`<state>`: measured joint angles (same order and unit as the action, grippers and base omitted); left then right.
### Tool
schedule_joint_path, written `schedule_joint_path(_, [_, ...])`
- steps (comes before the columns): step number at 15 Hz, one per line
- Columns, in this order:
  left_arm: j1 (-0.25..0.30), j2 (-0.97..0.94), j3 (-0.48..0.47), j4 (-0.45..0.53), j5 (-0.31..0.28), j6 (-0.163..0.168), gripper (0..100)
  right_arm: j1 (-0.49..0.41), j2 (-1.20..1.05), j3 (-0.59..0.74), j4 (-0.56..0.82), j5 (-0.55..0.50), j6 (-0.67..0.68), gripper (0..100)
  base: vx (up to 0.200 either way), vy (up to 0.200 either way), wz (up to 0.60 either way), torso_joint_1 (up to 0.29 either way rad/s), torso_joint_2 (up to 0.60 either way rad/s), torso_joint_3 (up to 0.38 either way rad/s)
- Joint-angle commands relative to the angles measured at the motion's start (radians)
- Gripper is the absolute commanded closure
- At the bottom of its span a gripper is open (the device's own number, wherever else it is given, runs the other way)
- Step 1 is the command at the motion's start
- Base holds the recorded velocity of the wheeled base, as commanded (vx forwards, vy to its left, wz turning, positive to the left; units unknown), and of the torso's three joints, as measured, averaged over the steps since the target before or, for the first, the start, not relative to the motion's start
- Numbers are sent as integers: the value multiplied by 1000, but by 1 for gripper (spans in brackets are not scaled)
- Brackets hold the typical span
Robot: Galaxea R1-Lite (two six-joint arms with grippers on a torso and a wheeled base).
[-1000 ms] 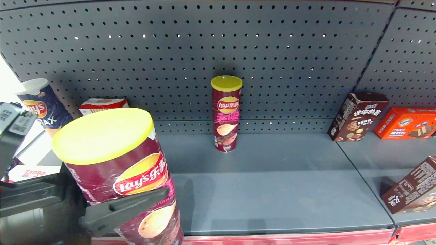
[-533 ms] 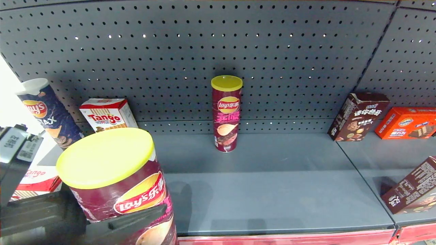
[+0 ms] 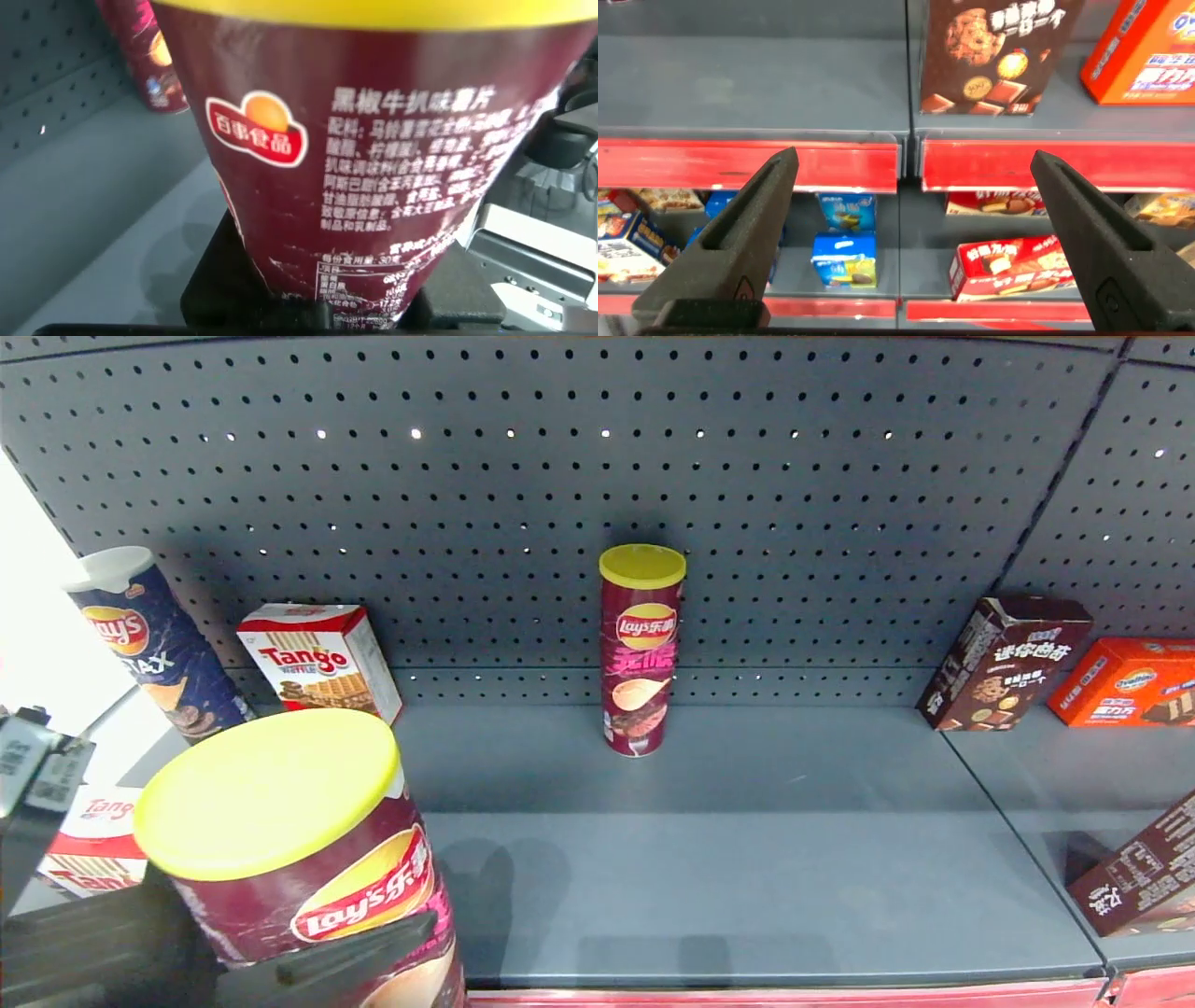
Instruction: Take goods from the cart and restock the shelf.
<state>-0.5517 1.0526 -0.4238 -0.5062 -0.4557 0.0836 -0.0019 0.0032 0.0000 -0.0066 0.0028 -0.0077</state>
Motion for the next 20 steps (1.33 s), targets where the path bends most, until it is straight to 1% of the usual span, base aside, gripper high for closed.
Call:
schedule_joint_path(1, [-1, 0, 0, -2, 5, -1, 100, 0, 1, 0, 0, 2, -5, 0, 0, 0, 0, 0, 0, 0])
schedule_joint_path(3, [1, 0, -10, -2, 8, -1, 100, 0, 1, 0, 2, 5, -6, 0, 0, 0, 0, 0, 0, 0])
schedule_joint_path(4, [1, 0, -1, -5, 9, 1, 100, -1, 1, 0, -1, 6, -25, 0, 0, 0, 0, 0, 0, 0])
schedule_joint_path(5, [1, 0, 11, -6, 12, 1, 100, -1, 0, 0, -3, 14, -72, 0, 0, 0, 0, 0, 0, 0])
schedule_joint_path(8, [19, -3, -6, -9, 12, -5, 100, 0, -2, 0, -1, 8, -66, 0, 0, 0, 0, 0, 0, 0])
schedule_joint_path(10, [45, -32, -3, -6, 5, -12, 100, 0, -2, 0, -3, -1, -63, 0, 0, 0, 0, 0, 0, 0])
schedule_joint_path(12, [49, -34, -3, -5, 5, -13, 100, 0, -2, 0, -3, -3, -63, 0, 0, 0, 0, 0, 0, 0])
schedule_joint_path(13, [65, -46, 5, -3, 3, -53, 100, 0, 0, 0, 0, 5, -57, 0, 0, 0, 0, 0, 0, 0])
schedule_joint_path(15, [65, -46, 13, -3, 3, -54, 100, 7, 9, 0, 2, 17, -64, 0, 0, 0, 0, 0, 0, 0])
schedule_joint_path(16, [65, -43, 16, -6, -1, -53, 100, -4, 23, 0, -1, 14, -66, 0, 0, 0, 0, 0, 0, 0])
schedule_joint_path(18, [61, -28, -13, -6, -14, -53, 100, -6, 18, 0, -1, -21, -66, 0, 0, 0, 0, 0, 0, 0])
schedule_joint_path(20, [65, -25, -39, -3, -11, -53, 100, -6, 18, 0, -4, -38, -52, 0, 0, 0, 0, 0, 0, 0])
